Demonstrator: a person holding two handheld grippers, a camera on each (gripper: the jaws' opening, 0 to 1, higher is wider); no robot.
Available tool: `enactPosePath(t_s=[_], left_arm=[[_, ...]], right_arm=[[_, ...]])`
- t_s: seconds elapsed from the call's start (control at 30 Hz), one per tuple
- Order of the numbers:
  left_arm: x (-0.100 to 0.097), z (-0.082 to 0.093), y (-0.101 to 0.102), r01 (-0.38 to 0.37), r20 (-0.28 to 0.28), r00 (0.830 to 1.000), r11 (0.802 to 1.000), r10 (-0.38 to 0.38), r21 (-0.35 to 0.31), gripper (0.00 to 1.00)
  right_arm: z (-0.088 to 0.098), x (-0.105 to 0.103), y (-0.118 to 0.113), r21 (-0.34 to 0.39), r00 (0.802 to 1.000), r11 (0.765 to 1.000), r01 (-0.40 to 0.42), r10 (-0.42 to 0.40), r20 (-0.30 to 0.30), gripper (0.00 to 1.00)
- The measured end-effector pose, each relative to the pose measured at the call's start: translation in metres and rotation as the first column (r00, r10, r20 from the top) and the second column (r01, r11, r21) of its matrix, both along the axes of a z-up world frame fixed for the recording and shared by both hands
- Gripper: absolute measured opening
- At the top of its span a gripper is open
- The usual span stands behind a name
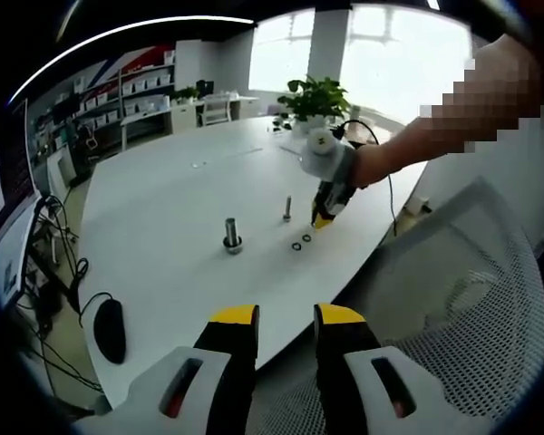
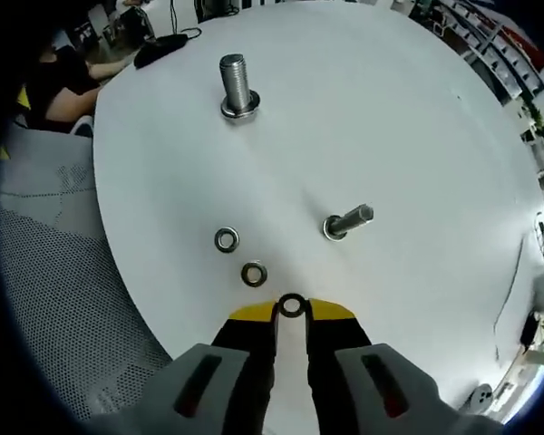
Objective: Place the washer onto the threaded stud by aligning its center hole with the stud, sliding it down to the base, and recovering from edge contact or off-axis alignment until the washer reaches the visible bottom stop.
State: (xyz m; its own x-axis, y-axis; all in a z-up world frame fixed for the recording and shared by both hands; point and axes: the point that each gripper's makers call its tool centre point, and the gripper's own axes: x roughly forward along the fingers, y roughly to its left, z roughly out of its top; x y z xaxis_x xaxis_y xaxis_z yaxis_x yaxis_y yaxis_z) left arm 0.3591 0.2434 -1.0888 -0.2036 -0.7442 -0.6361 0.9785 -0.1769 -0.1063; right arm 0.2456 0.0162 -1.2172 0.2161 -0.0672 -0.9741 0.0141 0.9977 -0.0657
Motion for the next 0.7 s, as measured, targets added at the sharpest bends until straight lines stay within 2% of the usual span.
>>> enactPosePath(t_s=[0.23, 0.3, 0.37, 0.43, 0.5, 0.53, 0.6, 0.7], left_arm=[[0.000, 0.000, 0.000, 0.001, -0.002, 1.000, 1.000, -0.001, 0.000, 0.22], [0.000, 0.000, 0.000, 0.003, -0.001, 1.000, 1.000, -0.003, 0.000, 0.22], [0.000, 0.000, 0.000, 0.004, -0.003, 1.000, 1.000, -0.004, 0.000, 0.22], [-0.001, 0.001, 0.001, 0.005, -0.002, 1.000, 1.000, -0.005, 0.001, 0.22], [0.000, 0.001, 0.001, 0.002, -0.003, 1.000, 1.000, -0.002, -0.001, 0.22], [0.001, 0.001, 0.001, 0.000, -0.003, 1.000, 1.000, 0.000, -0.002, 0.22], [0.001, 0.001, 0.001, -0.001, -0.003, 1.000, 1.000, 0.001, -0.001, 0.22], [0.000, 0.001, 0.002, -0.001, -0.001, 1.000, 1.000, 0.001, 0.001, 0.22]], right_arm=[[0.008, 0.005, -0.018, -0.011, 1.000, 1.000, 0.018, -0.018, 0.022, 0.13], [0.020, 0.006, -0.012, -0.016, 0.999, 0.999, 0.029, -0.028, 0.039, 0.13], [0.016, 0.011, -0.028, -0.021, 0.998, 0.999, 0.031, -0.030, 0.051, 0.14], [0.022, 0.019, -0.028, -0.027, 0.998, 0.999, 0.021, -0.019, 0.058, 0.14], [0.034, 0.016, -0.019, -0.036, 0.998, 0.999, 0.019, -0.017, 0.068, 0.14], [0.027, 0.021, -0.030, -0.039, 0.997, 0.999, 0.019, -0.016, 0.073, 0.14], [0.026, 0.027, -0.038, -0.036, 0.997, 0.999, 0.020, -0.017, 0.078, 0.14], [0.032, 0.027, -0.032, -0.040, 0.997, 0.999, 0.012, -0.009, 0.075, 0.14]])
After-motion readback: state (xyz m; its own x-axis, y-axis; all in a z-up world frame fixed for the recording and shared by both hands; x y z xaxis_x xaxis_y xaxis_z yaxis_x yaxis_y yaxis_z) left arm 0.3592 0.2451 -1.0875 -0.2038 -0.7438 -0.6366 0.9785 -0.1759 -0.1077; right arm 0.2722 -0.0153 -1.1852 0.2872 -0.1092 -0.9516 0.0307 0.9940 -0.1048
